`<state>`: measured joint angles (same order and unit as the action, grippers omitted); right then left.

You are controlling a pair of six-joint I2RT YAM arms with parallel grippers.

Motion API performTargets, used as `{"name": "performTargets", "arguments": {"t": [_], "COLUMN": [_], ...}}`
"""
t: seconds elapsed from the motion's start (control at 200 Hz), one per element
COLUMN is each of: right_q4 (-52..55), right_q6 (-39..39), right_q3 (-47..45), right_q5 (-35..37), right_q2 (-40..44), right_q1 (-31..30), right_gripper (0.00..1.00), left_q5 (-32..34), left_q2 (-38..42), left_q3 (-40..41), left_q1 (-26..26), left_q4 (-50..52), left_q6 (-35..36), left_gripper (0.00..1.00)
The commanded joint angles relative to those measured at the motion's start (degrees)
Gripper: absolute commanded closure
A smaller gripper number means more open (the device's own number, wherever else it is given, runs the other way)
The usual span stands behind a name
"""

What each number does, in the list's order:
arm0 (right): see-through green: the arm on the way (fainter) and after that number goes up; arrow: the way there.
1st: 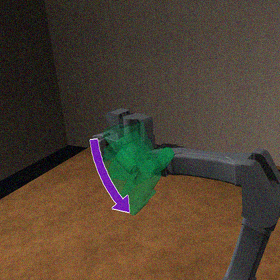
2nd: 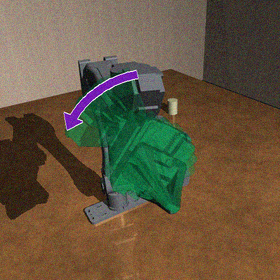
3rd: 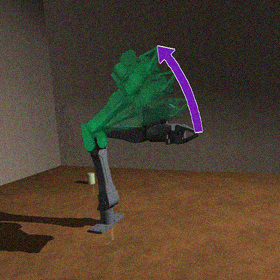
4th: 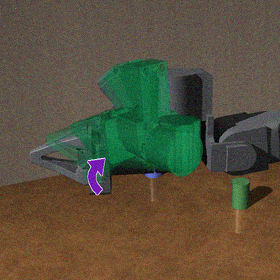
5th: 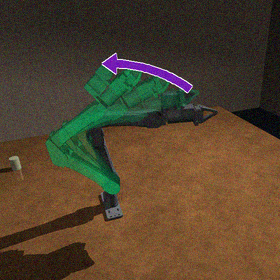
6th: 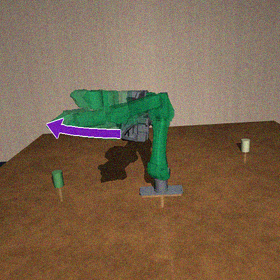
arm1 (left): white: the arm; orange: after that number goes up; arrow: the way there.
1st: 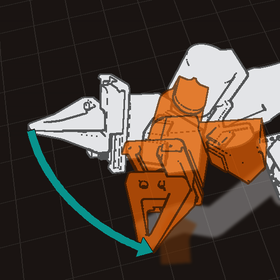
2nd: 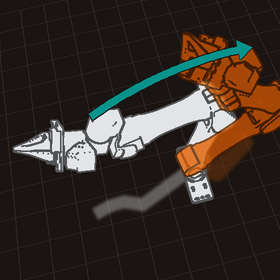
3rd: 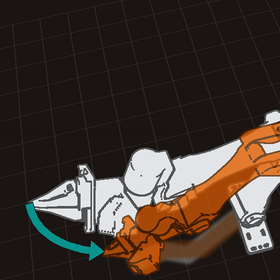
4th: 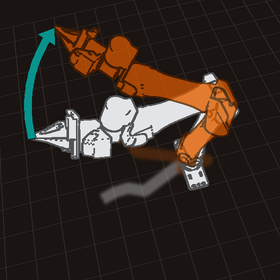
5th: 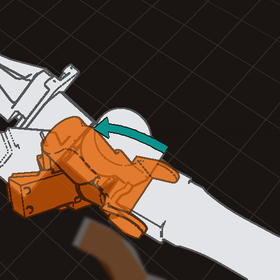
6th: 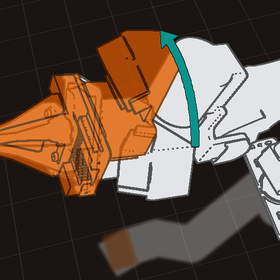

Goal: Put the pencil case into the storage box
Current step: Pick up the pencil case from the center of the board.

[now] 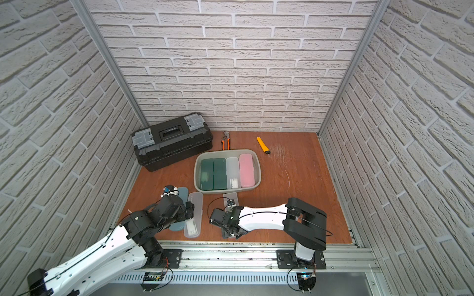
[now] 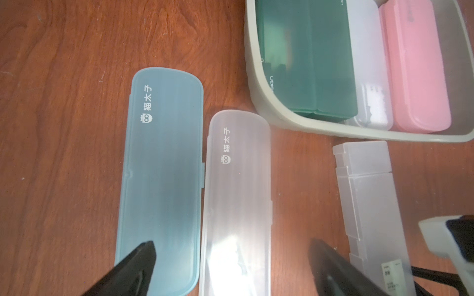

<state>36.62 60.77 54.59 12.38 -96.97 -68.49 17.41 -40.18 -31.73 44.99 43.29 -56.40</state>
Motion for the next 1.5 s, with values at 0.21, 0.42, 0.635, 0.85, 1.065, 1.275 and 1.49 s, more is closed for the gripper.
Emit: {"name": "performTargets", "arguments": {"t": [0.21,0.42,0.635,0.85,1.065,1.275,1.49], "right_q4": [2.62,5.59,6.48,5.88,7.01,5.75,8.71], "right_q6": [-2.15,-2.93,-4.61,-9.46,-14.76,-23.63,-29.3], "right_q3": [-5.88,-7.74,-6.54,-3.3,3.15,11.54,24.72], "right_q5": [3.61,5.16,6.6,9.33,12.63,5.89,4.39], "right_q2": [7.9,11.17,14.03,21.32,24.96,18.66,5.92], "right_q1": [-1.53,-5.04,-10.03,-11.76,-4.33,11.2,20.71], "right_gripper": [0.42,0.48,0.51,0.51,0.5,0.5,0.52], "left_q5": [0.84,3.15,5.01,7.19,-2.86,-27.2,-29.97], "left_q2": [-3.8,-3.03,-0.32,4.51,-1.72,-17.49,-25.88], "left_q3": [-5.35,-7.01,-9.83,-13.13,-20.59,-26.25,-28.3], "left_q1": [1.8,4.64,4.78,3.0,-7.16,-23.25,-24.6], "left_q4": [-1.3,-0.49,0.55,-1.65,-6.43,-12.17,-12.89], "left_q6": [1.47,0.77,-0.68,4.68,16.49,21.12,25.14], "left_gripper": [0.01,0.02,0.02,0.01,0.01,0.02,0.02]}}
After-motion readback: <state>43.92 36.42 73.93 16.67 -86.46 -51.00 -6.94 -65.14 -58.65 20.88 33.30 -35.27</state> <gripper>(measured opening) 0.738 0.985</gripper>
